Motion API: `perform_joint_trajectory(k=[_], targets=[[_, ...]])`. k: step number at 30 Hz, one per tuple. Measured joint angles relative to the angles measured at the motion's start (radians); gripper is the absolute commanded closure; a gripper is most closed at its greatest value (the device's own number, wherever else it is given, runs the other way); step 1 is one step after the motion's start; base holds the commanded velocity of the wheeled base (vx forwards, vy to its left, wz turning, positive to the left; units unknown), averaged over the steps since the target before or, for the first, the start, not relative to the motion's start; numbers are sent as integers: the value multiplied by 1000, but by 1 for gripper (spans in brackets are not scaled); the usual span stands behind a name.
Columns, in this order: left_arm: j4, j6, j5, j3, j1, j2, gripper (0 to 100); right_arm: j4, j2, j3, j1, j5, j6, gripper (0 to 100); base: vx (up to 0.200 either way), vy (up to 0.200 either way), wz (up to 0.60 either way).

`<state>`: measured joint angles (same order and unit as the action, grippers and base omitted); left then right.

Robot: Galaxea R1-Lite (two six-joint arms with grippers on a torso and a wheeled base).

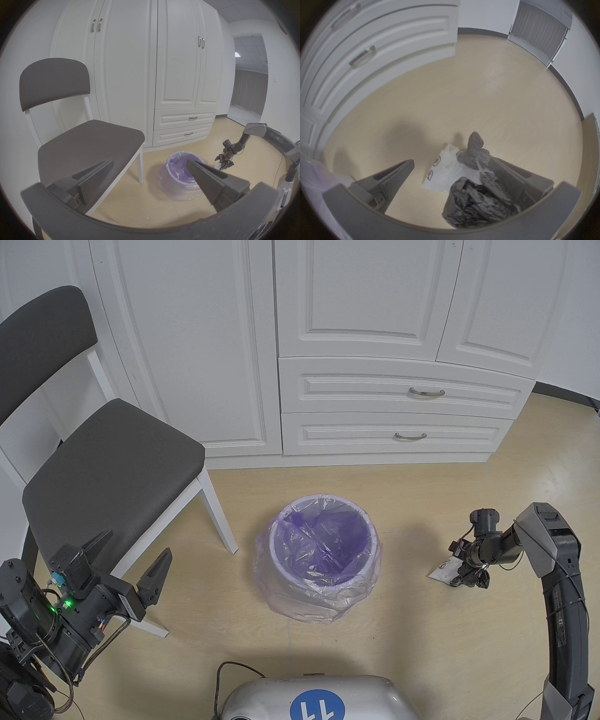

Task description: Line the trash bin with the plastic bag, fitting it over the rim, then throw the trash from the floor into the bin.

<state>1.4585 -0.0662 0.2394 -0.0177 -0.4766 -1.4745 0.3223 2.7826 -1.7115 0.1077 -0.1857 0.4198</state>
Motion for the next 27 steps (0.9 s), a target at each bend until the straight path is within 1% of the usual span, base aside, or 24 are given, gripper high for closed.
perform_joint_trajectory(k=[3,10,16,19,21,23,27], targets=[[2,0,-2,0,1,-2,0,-75,37,-69,-10,-26,9,0,0,0,0],[3,0,-4,0,3,-10,0,-114,93,-141,-31,-37,14,0,0,0,0],[3,-1,-5,0,4,-14,0,-238,125,-222,-31,-42,18,0,0,0,0],[4,-1,-4,0,5,-16,0,-308,152,-257,-30,-64,11,0,0,0,0],[4,-1,-5,0,4,-18,0,-319,168,-270,-29,-76,-3,0,0,0,0],[5,-1,-5,0,4,-19,0,-298,183,-278,-27,-83,-25,0,0,0,0],[5,-1,-4,0,4,-26,0,-279,202,-286,-25,-87,-34,0,0,0,0]])
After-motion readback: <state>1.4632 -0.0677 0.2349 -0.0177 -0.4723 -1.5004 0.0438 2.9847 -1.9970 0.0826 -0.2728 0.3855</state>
